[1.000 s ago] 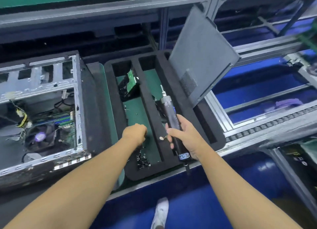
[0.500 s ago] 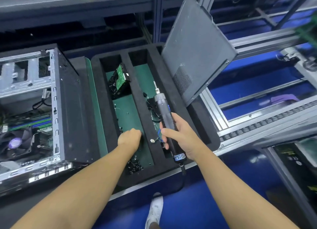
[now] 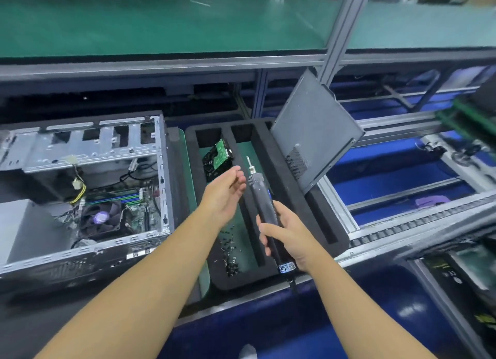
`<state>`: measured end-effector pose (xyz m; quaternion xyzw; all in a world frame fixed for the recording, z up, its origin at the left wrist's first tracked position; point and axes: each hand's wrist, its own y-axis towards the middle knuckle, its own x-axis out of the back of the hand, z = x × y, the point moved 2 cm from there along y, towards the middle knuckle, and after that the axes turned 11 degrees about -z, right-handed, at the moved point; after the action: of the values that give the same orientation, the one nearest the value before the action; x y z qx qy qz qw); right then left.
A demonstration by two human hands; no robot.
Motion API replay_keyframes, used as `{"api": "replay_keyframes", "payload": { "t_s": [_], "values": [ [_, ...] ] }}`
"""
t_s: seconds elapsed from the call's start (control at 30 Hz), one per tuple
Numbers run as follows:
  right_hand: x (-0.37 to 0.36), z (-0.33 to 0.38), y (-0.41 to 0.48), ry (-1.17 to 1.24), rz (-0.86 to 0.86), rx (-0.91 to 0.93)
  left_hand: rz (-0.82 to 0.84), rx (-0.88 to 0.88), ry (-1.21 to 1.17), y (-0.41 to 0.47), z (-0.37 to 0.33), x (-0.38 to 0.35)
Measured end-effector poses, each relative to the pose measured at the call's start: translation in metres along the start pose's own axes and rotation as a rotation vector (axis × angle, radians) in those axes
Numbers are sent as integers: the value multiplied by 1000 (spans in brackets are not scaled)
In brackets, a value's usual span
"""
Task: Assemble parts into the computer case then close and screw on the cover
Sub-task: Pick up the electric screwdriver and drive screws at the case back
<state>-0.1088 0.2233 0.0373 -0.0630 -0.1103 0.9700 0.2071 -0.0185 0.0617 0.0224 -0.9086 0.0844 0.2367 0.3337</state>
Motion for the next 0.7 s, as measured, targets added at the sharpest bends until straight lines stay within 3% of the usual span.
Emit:
{"api": "replay_keyframes", "payload": {
  "t_s": [0.27,0.7],
  "values": [
    [-76,20,-65,-75,6,13,222,4,-90,-79,-64,51],
    [-199,13,-141,-155,110,21,311,-2,-159,-155,-135,189]
  ]
}}
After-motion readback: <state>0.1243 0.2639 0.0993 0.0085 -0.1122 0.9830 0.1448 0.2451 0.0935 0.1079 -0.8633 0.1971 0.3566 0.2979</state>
